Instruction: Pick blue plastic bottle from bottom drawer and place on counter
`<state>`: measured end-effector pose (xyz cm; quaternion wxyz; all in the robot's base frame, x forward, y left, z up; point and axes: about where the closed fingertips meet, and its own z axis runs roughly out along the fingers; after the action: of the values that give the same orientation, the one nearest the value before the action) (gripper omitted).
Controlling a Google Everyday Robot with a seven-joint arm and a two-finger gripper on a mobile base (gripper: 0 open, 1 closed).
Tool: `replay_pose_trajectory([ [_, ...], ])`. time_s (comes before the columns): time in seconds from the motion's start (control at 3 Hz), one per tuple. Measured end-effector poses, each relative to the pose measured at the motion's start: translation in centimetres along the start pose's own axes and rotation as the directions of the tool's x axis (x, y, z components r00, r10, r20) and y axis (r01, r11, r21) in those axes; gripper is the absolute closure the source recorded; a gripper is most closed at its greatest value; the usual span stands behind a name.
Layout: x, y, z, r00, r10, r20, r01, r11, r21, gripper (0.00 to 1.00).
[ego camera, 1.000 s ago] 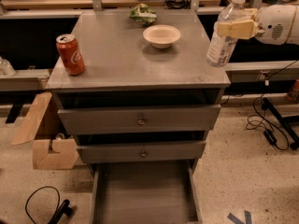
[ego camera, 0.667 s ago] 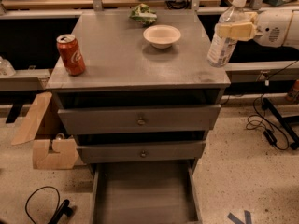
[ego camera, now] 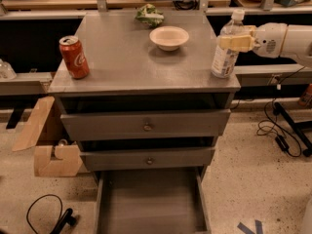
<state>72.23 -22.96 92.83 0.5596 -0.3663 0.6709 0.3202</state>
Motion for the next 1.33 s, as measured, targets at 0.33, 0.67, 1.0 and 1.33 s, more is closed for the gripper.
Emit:
replay_pose_trajectory([
  [0.33, 0.81, -0.05, 0.64, 1.0, 0.008, -0.007, -0.008, 0.9999, -0.012, 1.0],
  [0.67, 0.09, -0.04, 0.52, 1.0, 0.008, -0.008, -0.008, 0.9999, -0.012, 0.82],
  [1.0, 0.05, -0.03, 0.52, 1.0, 0.008, -0.008, -0.008, 0.9999, -0.012, 0.59],
  [1.33, 0.08, 0.07, 0.88, 1.0, 0.008, -0.007, -0.009, 0.9998, -0.017, 0.35],
])
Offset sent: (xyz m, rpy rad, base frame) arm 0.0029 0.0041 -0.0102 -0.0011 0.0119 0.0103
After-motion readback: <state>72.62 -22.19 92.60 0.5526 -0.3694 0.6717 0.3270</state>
